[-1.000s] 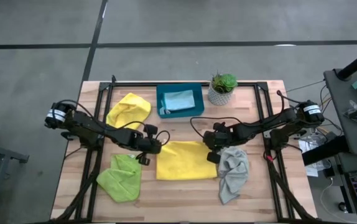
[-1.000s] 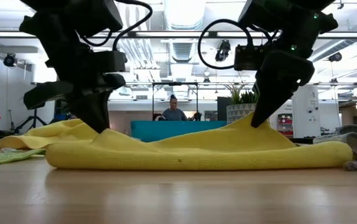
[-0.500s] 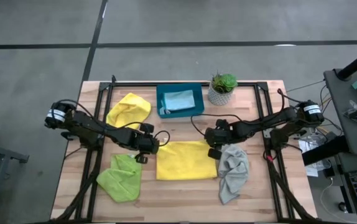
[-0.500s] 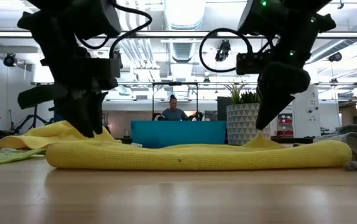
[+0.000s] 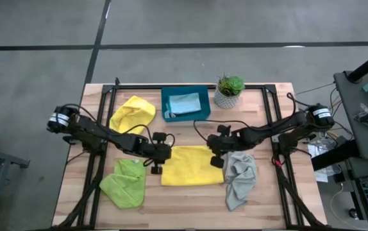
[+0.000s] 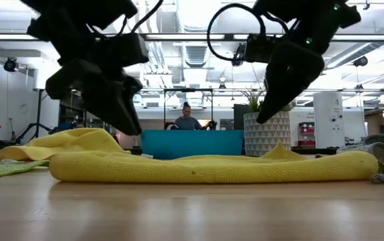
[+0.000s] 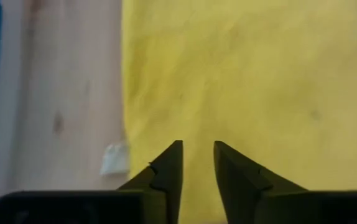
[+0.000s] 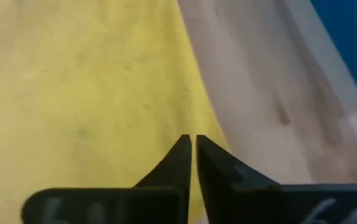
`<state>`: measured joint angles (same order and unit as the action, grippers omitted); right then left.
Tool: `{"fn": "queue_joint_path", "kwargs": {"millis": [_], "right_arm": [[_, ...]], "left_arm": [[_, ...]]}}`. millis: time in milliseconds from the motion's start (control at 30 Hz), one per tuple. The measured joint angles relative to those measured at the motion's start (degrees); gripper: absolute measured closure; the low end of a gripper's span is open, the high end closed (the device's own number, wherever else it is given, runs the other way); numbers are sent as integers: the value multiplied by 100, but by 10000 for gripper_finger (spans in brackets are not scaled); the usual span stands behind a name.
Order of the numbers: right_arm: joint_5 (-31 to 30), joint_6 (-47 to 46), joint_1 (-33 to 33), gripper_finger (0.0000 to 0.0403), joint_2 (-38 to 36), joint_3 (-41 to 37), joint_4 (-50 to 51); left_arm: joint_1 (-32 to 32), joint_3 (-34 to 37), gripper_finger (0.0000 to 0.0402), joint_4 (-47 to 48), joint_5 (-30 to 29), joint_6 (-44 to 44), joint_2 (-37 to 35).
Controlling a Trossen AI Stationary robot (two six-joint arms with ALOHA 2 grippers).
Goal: Fold microfiber towels
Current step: Fold the right yellow microfiber cloth
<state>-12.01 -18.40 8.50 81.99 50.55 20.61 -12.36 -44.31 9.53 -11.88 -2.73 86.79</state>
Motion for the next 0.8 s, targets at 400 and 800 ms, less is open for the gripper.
{"fn": "queue_joint_path", "kwargs": {"millis": [400, 800], "right_arm": [[-657, -456, -29, 394, 698, -573, -693], [-928, -141, -293, 394, 825, -559, -614]], "left_arm": [[-4, 408, 396, -464, -55, -889, 566], [153, 466, 396, 282, -204, -1029, 242]]}}
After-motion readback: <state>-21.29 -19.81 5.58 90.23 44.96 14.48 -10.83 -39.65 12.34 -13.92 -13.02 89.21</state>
